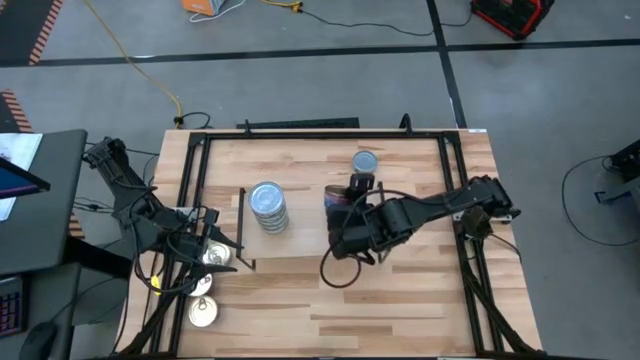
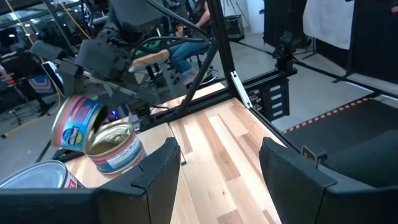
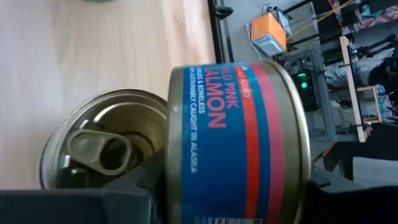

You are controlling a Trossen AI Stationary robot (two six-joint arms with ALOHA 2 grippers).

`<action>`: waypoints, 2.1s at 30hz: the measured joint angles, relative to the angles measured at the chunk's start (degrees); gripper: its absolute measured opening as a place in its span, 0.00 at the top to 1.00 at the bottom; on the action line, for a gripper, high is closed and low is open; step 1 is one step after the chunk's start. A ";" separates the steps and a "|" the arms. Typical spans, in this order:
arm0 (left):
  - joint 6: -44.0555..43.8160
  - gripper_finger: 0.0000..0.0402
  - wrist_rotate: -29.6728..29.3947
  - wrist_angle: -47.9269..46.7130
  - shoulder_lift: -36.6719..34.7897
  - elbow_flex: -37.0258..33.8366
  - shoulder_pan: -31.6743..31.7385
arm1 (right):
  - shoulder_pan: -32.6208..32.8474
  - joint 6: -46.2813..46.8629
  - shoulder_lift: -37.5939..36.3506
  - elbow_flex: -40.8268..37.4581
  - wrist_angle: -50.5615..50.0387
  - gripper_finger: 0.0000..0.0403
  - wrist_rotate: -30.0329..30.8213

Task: Stack canned seafood by type on shelf
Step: Stack the blue tuna can on top of the blue tuna can on the shelf

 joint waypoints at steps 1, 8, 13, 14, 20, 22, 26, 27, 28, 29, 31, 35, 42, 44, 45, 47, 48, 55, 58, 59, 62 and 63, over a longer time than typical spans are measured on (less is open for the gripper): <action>-0.14 0.48 0.00 -0.21 0.00 0.00 0.00 | -0.05 -0.02 0.00 0.00 -0.01 0.45 -0.27; -0.20 0.48 0.00 -0.49 0.00 0.00 0.00 | 0.54 0.03 -0.02 0.07 -0.27 0.47 -3.93; -0.40 0.48 0.00 -0.58 0.02 0.00 0.00 | 1.18 3.07 -0.02 0.07 -0.31 0.38 -6.25; -0.41 0.48 0.00 -0.58 0.02 0.00 0.00 | 1.21 3.68 -0.03 0.07 -0.30 0.36 -7.22; -0.59 0.48 0.00 -0.69 0.02 -0.02 -0.01 | -0.04 6.19 -0.16 0.15 -0.32 0.28 -14.70; -0.60 0.48 0.00 -0.71 0.02 -0.02 -0.02 | -0.38 6.64 -0.13 0.15 -0.25 0.24 -14.93; -0.59 0.48 0.00 -0.77 0.02 -0.02 -0.02 | -0.41 5.59 -0.13 0.15 -0.22 0.18 -14.96; -0.56 0.48 0.00 -0.81 0.02 -0.02 -0.02 | -0.34 4.83 -0.13 0.15 -0.20 0.17 -14.94; -0.47 0.48 0.00 -0.85 0.02 -0.02 -0.02 | -0.23 4.33 -0.13 0.15 -0.18 0.17 -14.90; -0.44 0.48 0.00 -0.85 0.02 -0.02 -0.01 | -0.12 4.15 -0.13 0.15 -0.14 0.17 -14.85; -0.44 0.48 0.00 -0.96 0.02 -0.02 -0.02 | -0.03 4.11 -0.13 0.13 -0.13 0.18 -14.44; -0.48 0.48 0.00 -0.97 0.02 -0.02 -0.02 | 0.33 4.05 -0.39 0.04 -0.09 0.22 -13.97; -0.49 0.48 0.00 -1.00 0.02 -0.02 -0.02 | 0.35 3.90 -0.85 0.01 0.37 0.27 -13.32; -0.51 0.48 0.00 -1.00 0.02 -0.02 -0.02 | 0.35 3.90 -0.85 0.00 0.32 0.29 -12.86; -0.51 0.48 0.00 -1.00 0.02 -0.02 -0.02 | 0.35 3.90 -0.85 0.00 0.23 0.31 -12.23; -0.51 0.48 0.00 -1.00 0.02 -0.02 -0.02 | 0.41 3.36 -0.85 0.00 -0.38 0.34 -9.84; -0.48 0.48 0.00 -1.00 0.02 -0.02 -0.02 | 0.65 2.72 -0.85 0.00 -0.59 0.36 -8.19; -0.44 0.48 0.00 -1.00 0.03 -0.04 -0.02 | 1.97 -6.32 -0.85 -0.02 1.10 0.49 -2.63; -0.42 0.48 0.00 -1.00 0.03 -0.04 -0.02 | 2.38 -6.99 -0.85 -0.02 1.14 0.49 -3.71; -0.42 0.48 0.00 -1.00 0.04 -0.04 -0.02 | 2.46 -7.07 -0.85 -0.02 0.97 0.48 -3.77; -0.47 0.48 0.00 -1.00 0.04 -0.04 0.00 | 2.60 -7.49 -0.85 -0.02 -0.28 0.43 -3.57; -0.47 0.48 0.00 -1.00 0.04 -0.04 -0.02 | 2.60 -7.49 -0.86 -0.02 -0.70 0.41 -3.27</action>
